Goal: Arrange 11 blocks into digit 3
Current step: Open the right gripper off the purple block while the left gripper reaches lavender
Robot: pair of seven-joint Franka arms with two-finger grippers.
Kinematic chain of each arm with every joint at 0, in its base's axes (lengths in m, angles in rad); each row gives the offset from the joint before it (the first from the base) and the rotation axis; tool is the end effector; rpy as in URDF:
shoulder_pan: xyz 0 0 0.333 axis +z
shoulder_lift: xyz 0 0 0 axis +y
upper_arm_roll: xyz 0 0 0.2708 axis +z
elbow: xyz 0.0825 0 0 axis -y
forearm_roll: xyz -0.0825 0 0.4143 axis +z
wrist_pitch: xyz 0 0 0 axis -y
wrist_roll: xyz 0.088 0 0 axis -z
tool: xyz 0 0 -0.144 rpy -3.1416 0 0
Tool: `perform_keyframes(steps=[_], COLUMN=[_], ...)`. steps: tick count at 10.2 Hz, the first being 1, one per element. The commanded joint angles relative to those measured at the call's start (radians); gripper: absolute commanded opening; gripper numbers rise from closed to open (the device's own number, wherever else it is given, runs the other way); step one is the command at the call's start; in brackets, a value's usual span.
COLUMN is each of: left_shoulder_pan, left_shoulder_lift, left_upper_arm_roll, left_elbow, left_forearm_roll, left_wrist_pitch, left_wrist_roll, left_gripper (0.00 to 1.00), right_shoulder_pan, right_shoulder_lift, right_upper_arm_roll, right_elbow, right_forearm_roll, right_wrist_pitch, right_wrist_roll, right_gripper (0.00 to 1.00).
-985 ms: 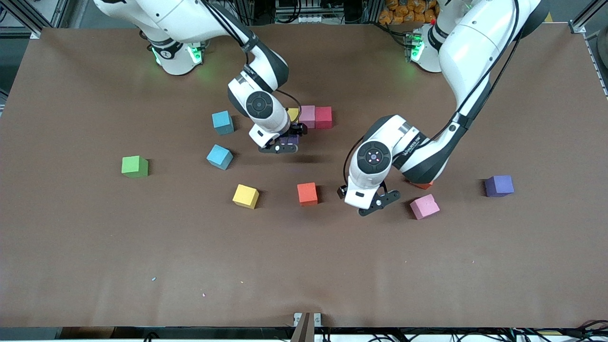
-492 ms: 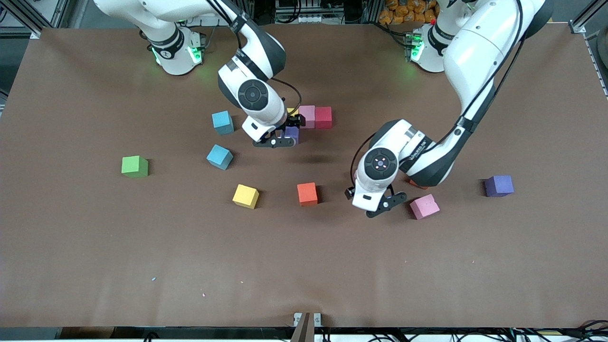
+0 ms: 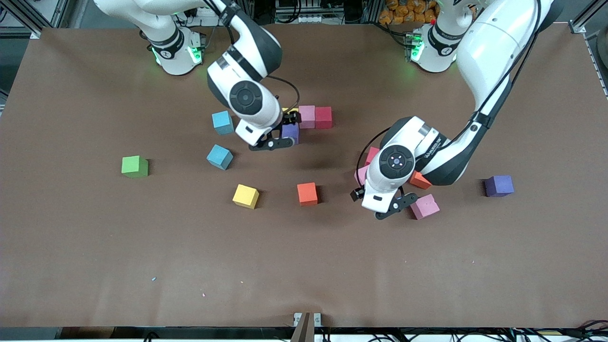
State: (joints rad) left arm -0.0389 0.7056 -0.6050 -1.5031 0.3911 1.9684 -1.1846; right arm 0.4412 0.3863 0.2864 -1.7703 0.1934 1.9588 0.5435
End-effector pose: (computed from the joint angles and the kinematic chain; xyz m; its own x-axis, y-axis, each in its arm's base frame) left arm 0.5935 -0.3524 0.2094 0.8920 0.4460 -0.0741 0.4403 -0.8941 -0.0821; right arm 0.4600 0.4309 0.2471 0.9475 0.0992 -0.3041 0.0632 -0.9900 -0.1261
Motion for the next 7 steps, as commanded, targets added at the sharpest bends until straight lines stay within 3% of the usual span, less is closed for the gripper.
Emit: perform_keyframes(steps=[1,5,7], left_shoulder_pan=[0.022,0.037,0.037], left_shoulder_lift=[-0.055,-0.103,-0.109], left_upper_arm_roll=[-0.015,-0.015,-0.015], left_elbow=[-0.039,-0.039,-0.029], left_forearm_roll=[-0.004,-0.008,-0.021], left_wrist_pitch=[-0.010,-0.043,-0.045], left_wrist_roll=[-0.012,-0.001,-0.007], left_gripper=[1.00,1.00,1.00], right_shoulder_pan=[-0.009,-0.012,-0.012], right_shoulder_lift=[0.003,0.045,0.078], right_upper_arm_roll=[-0.026,-0.059,-0.116], right_elbow=[0.023,0.067,0.071], right_forearm_roll=[-0.082,-0.236,-0.242], right_wrist_pitch=[-0.015,-0.006,0.061], right_wrist_roll=[-0.096,-0.369,-0.568], right_gripper=[1.00,1.00,1.00])
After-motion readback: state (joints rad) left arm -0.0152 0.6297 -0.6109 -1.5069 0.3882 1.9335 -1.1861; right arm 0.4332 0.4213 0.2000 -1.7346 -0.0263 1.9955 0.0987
